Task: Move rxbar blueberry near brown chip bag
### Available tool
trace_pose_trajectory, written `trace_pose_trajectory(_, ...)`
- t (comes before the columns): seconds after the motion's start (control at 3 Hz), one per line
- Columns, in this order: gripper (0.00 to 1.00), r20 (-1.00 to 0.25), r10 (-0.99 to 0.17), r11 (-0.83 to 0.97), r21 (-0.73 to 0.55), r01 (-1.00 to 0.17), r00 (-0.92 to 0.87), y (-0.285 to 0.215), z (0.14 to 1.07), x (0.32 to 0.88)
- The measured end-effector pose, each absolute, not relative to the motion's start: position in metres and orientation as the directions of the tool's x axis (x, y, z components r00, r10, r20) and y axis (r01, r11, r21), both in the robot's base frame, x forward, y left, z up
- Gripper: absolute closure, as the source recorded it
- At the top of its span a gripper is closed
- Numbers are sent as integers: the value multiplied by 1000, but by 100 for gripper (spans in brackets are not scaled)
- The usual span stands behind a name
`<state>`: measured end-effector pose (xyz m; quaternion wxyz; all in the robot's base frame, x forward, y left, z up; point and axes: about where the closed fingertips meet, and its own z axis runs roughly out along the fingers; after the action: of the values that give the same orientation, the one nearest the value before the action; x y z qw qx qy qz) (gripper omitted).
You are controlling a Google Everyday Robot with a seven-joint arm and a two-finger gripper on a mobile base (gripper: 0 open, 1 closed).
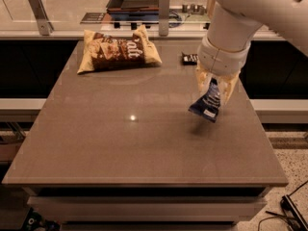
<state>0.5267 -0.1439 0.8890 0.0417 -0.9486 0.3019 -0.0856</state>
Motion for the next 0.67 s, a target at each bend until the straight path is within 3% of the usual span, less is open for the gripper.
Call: trace_pose_trajectory(0.67, 100, 232, -519, -850, -242, -468, 823, -110, 927, 585)
